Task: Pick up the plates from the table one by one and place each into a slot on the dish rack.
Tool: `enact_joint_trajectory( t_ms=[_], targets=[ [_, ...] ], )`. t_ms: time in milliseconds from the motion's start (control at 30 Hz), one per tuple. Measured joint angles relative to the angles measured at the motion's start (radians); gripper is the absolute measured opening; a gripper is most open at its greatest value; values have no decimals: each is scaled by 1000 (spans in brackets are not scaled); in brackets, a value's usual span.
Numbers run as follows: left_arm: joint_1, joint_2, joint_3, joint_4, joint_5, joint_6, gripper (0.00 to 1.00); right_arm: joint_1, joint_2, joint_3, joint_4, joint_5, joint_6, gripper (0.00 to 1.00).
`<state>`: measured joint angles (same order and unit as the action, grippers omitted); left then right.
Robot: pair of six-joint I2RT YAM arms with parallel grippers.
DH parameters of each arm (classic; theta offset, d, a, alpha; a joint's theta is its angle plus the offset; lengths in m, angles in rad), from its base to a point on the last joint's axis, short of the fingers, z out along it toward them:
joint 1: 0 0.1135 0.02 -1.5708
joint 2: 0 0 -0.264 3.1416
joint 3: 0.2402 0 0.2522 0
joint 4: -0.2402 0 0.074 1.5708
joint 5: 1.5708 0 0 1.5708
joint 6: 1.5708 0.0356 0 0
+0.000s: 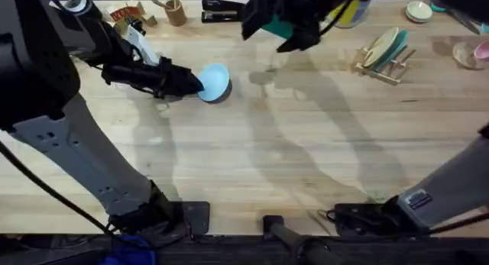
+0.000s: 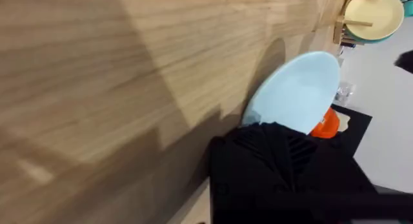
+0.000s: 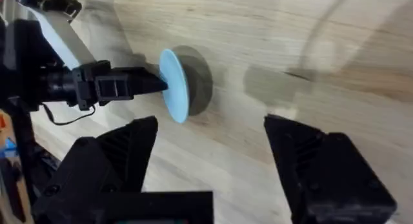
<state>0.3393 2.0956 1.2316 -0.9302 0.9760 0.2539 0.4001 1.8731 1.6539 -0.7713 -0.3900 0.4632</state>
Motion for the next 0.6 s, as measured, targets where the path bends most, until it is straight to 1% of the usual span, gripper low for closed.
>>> enact_joint_trajectory(
  t_ms=[367, 600],
  targets=[
    [0, 0, 0, 0, 0, 0, 41, 118, 138, 0, 89, 0, 32, 995],
    [0, 0, 0, 0, 0, 0, 41, 174, 190, 0, 147, 0, 46, 995]
  ],
)
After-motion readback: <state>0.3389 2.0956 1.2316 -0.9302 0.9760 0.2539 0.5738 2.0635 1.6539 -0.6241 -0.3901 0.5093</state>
